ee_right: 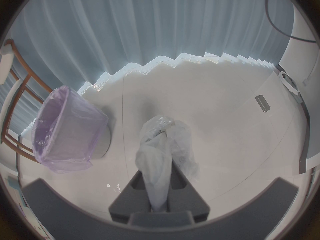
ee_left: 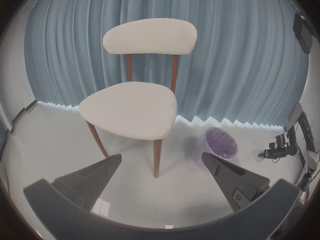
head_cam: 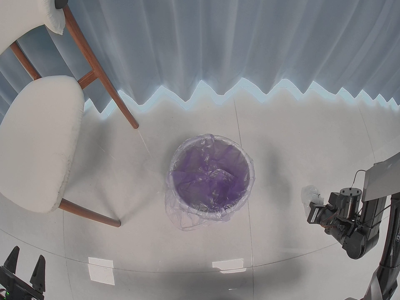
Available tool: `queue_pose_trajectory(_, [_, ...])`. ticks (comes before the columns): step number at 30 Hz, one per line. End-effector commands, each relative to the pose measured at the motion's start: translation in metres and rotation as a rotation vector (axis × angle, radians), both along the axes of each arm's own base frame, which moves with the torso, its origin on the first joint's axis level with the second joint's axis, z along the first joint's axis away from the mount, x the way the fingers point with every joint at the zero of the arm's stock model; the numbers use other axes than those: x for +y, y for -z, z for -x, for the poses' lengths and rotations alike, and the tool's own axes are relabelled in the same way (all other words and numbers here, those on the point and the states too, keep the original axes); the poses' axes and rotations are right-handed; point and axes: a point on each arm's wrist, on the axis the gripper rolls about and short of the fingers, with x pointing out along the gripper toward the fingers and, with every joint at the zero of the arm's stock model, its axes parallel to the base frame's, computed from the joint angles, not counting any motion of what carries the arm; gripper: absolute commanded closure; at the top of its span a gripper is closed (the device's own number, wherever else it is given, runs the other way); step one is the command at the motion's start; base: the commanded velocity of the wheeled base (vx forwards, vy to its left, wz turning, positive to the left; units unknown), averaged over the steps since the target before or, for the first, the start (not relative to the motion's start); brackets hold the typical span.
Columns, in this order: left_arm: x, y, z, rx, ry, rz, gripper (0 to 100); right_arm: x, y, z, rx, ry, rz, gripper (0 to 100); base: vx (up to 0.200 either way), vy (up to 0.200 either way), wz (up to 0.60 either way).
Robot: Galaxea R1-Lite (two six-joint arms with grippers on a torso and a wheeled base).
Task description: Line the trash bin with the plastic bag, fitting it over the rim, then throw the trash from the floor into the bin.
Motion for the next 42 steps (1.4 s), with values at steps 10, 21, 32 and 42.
queue_pose_trajectory(10, [-0.001, 0.005, -0.001, 0.025, 0.022, -0.082, 0, 0.000, -0.028, 0.033, -0.030, -0.023, -0.004, 100, 0.000, 0.000, 0.00])
queue_pose_trajectory(21, [-0.001, 0.005, -0.001, 0.024, 0.056, -0.093, 0, -0.003, -0.044, 0.059, -0.040, -0.027, -0.010, 100, 0.000, 0.000, 0.00])
queue_pose_trajectory(32, [-0.003, 0.005, -0.001, 0.019, 0.139, -0.099, 0, -0.004, -0.061, 0.063, -0.121, -0.031, -0.020, 100, 0.000, 0.000, 0.00])
queue_pose_trajectory(42, [-0.003, 0.006, -0.001, 0.035, 0.130, -0.088, 0, -0.001, -0.074, 0.068, -0.184, -0.049, -0.034, 100, 0.000, 0.000, 0.00])
